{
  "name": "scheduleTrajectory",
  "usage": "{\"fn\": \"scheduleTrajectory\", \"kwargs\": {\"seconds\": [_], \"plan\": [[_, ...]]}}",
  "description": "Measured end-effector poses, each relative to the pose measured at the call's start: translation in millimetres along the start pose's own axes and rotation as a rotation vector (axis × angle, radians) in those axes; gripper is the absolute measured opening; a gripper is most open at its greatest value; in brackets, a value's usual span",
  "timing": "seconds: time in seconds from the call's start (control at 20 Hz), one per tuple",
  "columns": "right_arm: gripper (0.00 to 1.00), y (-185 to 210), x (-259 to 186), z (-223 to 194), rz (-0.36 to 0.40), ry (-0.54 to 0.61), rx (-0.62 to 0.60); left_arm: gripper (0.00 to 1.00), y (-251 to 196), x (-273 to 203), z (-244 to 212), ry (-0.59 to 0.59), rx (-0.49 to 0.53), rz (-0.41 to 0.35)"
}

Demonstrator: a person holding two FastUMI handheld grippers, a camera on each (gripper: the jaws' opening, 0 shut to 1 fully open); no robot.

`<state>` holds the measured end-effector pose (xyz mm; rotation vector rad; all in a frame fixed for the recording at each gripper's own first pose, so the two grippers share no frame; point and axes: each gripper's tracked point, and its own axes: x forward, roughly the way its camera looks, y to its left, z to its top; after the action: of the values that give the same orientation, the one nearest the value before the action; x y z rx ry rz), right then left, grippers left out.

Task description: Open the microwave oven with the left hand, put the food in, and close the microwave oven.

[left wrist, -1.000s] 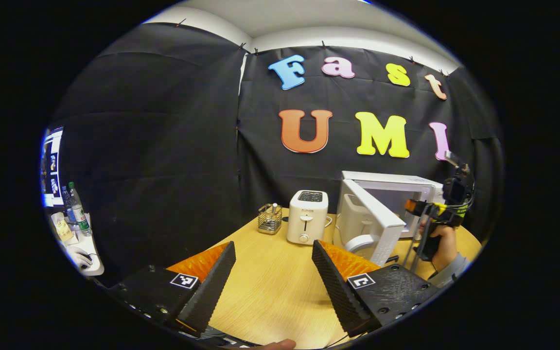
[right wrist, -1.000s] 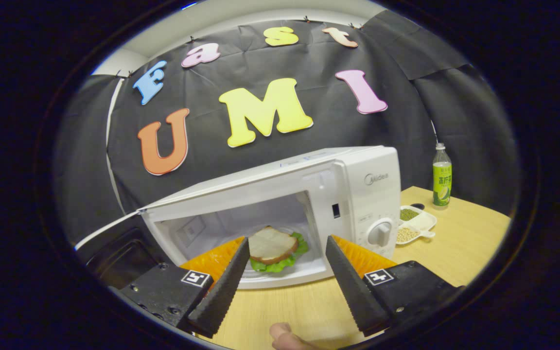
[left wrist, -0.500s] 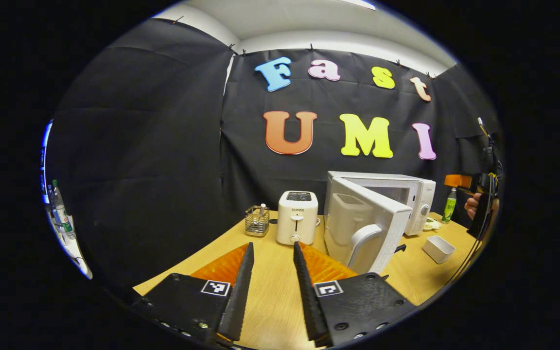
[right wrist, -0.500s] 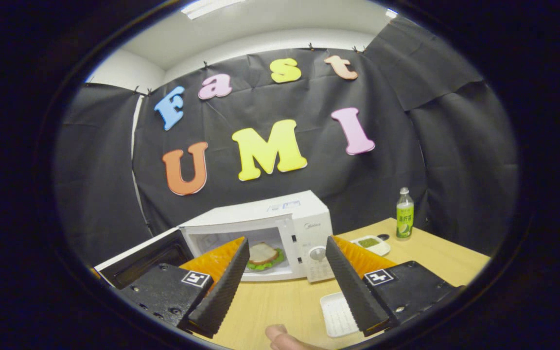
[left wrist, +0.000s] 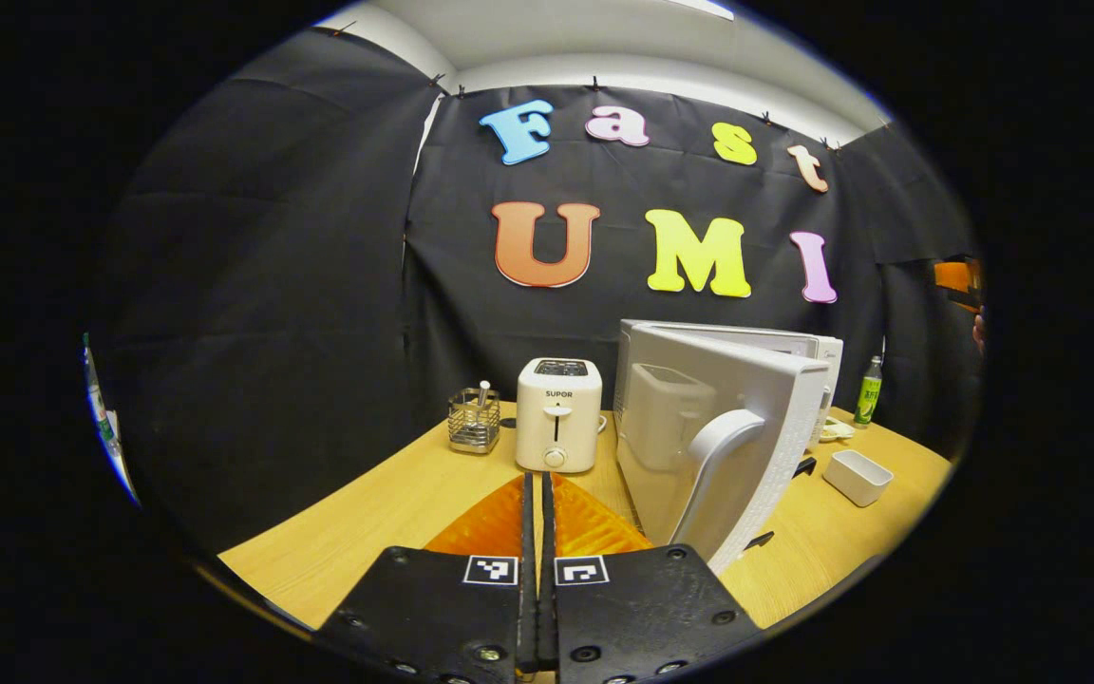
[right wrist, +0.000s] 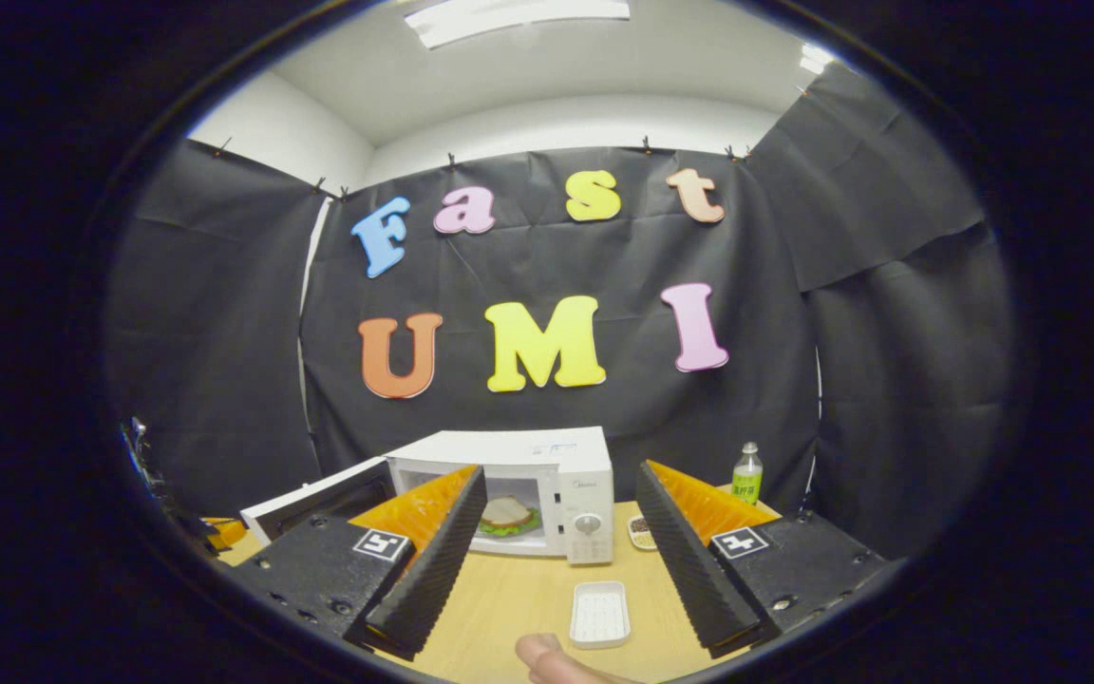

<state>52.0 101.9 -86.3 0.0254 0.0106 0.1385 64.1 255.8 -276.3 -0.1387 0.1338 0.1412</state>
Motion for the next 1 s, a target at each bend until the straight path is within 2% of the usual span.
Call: {"fn": "scheduleTrajectory", "kwargs": {"seconds": [0.15, 0.35, 0.4, 0.5, 0.55, 0.6, 0.7, 0.75, 1.0], "plan": [[0.92, -8.2, -15.1, 12.2, 0.006, -0.028, 0.020, 0.00, -17.7, 4.1, -8.5, 0.003, -0.040, -0.068], [0.91, -18.3, -29.5, 17.0, 0.014, -0.047, 0.050, 0.00, -64.2, -2.3, -7.8, -0.028, -0.005, -0.201], [0.91, -19.7, -32.0, 15.6, 0.017, -0.047, 0.049, 0.00, -64.2, 0.9, -5.9, -0.042, 0.023, -0.187], [0.91, -22.0, -37.0, 12.8, 0.028, -0.046, 0.053, 0.00, -79.7, 4.0, -10.2, -0.027, 0.036, -0.215], [0.91, -23.1, -37.7, 13.1, 0.034, -0.049, 0.059, 0.09, -89.2, 5.2, -12.3, -0.020, 0.032, -0.239], [1.00, -25.2, -38.7, 12.6, 0.037, -0.051, 0.062, 0.00, -96.8, 7.0, -11.5, -0.016, 0.032, -0.254], [1.00, -31.4, -40.0, 9.2, 0.040, -0.049, 0.066, 0.00, -112.4, 12.0, -12.0, -0.016, 0.044, -0.279], [0.91, -35.5, -40.2, 7.4, 0.041, -0.048, 0.069, 0.00, -119.9, 17.6, -11.9, -0.018, 0.052, -0.288], [0.91, -54.6, -38.8, 0.6, 0.038, -0.048, 0.081, 0.00, -165.9, 39.9, -18.5, -0.001, 0.033, -0.363]]}}
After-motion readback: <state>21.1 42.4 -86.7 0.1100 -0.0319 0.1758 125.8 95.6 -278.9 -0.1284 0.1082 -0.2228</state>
